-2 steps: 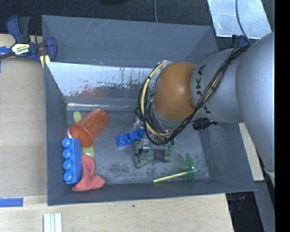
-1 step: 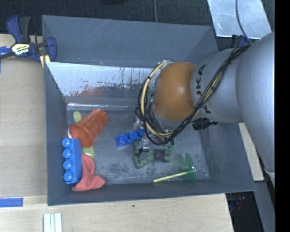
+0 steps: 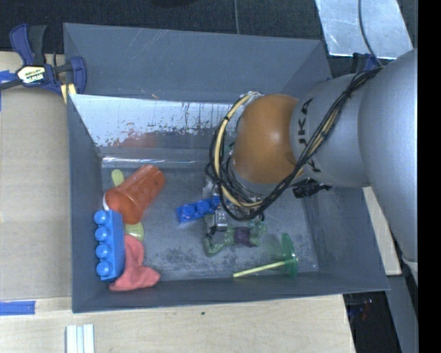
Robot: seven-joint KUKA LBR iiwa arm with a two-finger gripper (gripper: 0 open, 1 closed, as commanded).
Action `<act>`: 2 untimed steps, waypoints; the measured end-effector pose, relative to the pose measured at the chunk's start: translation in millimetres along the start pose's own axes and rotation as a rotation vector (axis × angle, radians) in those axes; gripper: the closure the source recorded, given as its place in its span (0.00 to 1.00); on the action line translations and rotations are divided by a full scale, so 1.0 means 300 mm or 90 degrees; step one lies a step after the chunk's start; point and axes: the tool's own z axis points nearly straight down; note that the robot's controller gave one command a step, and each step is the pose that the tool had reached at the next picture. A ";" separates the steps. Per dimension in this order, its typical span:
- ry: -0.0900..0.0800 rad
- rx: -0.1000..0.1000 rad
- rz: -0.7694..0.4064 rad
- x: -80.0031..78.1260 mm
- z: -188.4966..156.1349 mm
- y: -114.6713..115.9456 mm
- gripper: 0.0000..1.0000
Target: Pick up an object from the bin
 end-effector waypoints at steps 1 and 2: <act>0.000 0.000 0.000 0.000 0.000 0.000 1.00; 0.000 0.000 0.000 0.000 0.000 0.000 1.00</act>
Offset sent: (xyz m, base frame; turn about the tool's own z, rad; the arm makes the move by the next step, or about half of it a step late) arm 0.0000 0.0000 0.0000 0.0000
